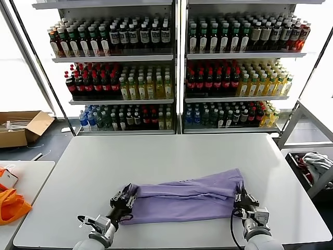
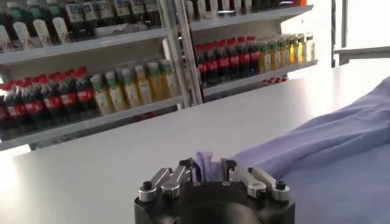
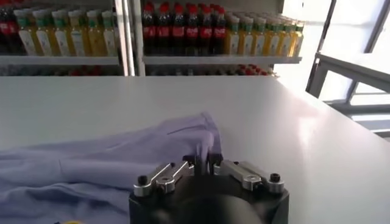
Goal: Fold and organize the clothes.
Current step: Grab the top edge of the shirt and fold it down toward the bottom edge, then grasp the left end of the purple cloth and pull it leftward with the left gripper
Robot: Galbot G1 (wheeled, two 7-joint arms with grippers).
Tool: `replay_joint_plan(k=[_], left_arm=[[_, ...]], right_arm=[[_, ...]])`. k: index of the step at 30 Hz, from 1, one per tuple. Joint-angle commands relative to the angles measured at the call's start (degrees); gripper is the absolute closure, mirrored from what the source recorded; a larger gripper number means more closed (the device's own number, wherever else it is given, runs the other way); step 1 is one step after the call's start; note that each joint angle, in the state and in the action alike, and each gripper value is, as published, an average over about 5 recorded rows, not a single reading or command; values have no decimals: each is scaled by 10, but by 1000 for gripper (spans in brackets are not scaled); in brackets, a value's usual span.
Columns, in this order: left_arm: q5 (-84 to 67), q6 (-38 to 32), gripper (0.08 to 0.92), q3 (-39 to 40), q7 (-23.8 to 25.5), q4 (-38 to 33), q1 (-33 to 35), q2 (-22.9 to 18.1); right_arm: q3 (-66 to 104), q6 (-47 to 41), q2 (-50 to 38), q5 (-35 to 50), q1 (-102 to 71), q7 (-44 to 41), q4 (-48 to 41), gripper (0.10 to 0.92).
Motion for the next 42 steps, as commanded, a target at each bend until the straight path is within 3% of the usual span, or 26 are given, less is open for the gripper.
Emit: replay_joint_plan(k=[1, 10, 16, 25, 42], left_arm=[[1, 41, 523, -24, -57, -78, 45, -15], [-39, 80, 264, -39, -111, -102, 58, -107], [-97, 116, 180, -41, -121, -92, 53, -119], [-172, 156, 177, -37, -124, -101, 61, -119], [-187, 154, 177, -36, -124, -64, 37, -122]], right_arm=[[42, -7, -18, 12, -10, 9, 47, 608], [70, 5, -14, 33, -24, 17, 113, 348], [60, 7, -19, 33, -19, 18, 109, 215], [55, 10, -22, 32, -19, 22, 105, 202], [45, 16, -15, 19, -24, 22, 101, 203]])
